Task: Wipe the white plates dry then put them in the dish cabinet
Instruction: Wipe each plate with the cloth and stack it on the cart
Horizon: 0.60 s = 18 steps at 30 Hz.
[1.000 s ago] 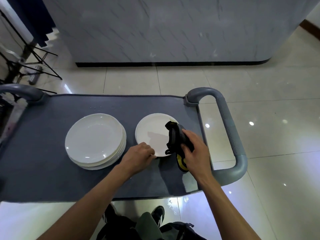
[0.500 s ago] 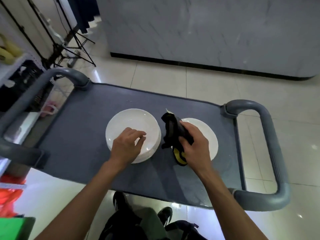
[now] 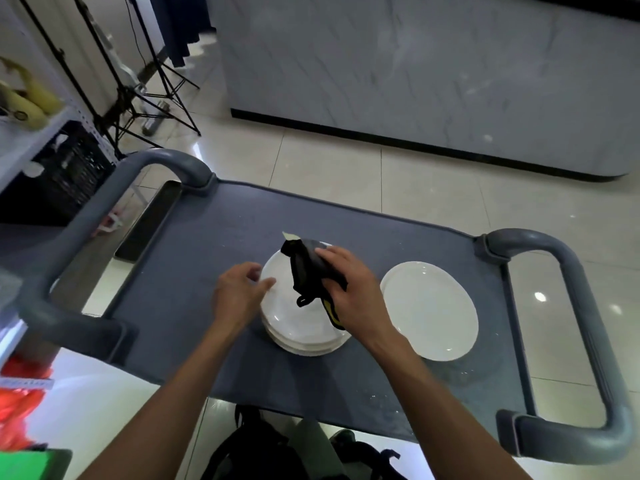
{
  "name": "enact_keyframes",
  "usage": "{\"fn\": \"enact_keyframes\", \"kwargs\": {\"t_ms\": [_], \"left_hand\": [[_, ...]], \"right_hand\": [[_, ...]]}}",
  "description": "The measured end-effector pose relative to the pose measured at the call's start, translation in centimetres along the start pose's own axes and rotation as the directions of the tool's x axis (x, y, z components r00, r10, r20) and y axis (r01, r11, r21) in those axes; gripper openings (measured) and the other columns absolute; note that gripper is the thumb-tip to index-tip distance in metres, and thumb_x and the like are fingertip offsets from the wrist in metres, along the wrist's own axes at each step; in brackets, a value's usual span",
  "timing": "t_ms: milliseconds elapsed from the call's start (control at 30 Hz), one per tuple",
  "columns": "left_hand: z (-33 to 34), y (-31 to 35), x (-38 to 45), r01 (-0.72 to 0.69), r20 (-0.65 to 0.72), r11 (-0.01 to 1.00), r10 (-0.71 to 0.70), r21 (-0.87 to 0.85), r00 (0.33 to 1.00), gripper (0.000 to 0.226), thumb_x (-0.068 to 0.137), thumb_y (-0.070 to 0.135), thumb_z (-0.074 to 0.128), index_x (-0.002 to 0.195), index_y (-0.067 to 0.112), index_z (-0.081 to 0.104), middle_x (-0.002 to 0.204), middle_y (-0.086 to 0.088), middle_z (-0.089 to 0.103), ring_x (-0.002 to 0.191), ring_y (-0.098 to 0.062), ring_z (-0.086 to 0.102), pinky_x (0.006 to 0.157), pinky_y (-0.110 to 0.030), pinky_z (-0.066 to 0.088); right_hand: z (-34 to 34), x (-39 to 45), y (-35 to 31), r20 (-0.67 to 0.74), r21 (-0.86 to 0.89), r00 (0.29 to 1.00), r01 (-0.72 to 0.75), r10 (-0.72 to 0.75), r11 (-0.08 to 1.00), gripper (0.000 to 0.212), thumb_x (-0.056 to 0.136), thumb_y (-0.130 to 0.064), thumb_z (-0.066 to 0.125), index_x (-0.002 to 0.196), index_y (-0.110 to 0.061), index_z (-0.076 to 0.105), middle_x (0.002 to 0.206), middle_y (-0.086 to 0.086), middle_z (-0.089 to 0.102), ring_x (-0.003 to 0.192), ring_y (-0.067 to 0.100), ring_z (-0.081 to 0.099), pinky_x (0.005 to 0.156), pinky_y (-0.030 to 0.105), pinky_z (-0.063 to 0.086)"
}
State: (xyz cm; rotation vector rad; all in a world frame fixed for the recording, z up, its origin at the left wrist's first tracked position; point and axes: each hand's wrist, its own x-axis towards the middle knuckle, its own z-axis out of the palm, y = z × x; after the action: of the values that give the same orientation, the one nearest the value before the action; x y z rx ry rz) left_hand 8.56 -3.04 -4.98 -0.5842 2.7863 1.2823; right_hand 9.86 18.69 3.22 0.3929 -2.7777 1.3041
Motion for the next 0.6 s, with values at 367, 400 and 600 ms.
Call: {"fn": "enact_keyframes", "kwargs": {"t_ms": [367, 400, 600], "left_hand": [[0.5, 0.0, 1.8, 0.055, 0.103, 0.995, -0.046, -0.079, 0.994, 0.020, 0.071, 0.032, 0.081, 0.077, 0.031, 0.062, 0.075, 0.018, 0.064, 0.073, -0.004, 0.062, 0.062, -0.027, 0.045], [0.4, 0.0, 2.0, 0.060, 0.119, 0.994, -0.050, -0.086, 0.992, 0.021, 0.071, 0.031, 0.082, 0.078, 0.030, 0.062, 0.074, 0.018, 0.064, 0.072, -0.002, 0.061, 0.060, -0.025, 0.044], [0.4, -0.1, 3.4, 0.091, 0.238, 0.987, -0.057, -0.134, 0.970, 0.018, 0.073, 0.021, 0.083, 0.082, 0.023, 0.068, 0.077, 0.009, 0.070, 0.074, -0.013, 0.068, 0.070, -0.031, 0.054]], "right_hand": [[4.1, -0.1, 0.7, -0.005, -0.252, 0.987, -0.155, 0.159, 0.955, 0.046, 0.089, -0.006, 0.065, 0.134, -0.019, 0.064, 0.139, 0.002, 0.059, 0.126, 0.025, 0.051, 0.111, 0.036, 0.037], [4.3, -0.1, 0.7, -0.013, -0.267, 0.985, -0.171, 0.174, 0.948, 0.046, 0.089, -0.007, 0.065, 0.134, -0.019, 0.064, 0.139, 0.001, 0.059, 0.126, 0.026, 0.051, 0.111, 0.036, 0.037], [5.4, -0.7, 1.1, -0.013, -0.367, 0.968, -0.239, 0.252, 0.899, 0.047, 0.094, -0.025, 0.063, 0.140, -0.024, 0.058, 0.147, -0.001, 0.052, 0.135, 0.022, 0.045, 0.113, 0.042, 0.033]]}}
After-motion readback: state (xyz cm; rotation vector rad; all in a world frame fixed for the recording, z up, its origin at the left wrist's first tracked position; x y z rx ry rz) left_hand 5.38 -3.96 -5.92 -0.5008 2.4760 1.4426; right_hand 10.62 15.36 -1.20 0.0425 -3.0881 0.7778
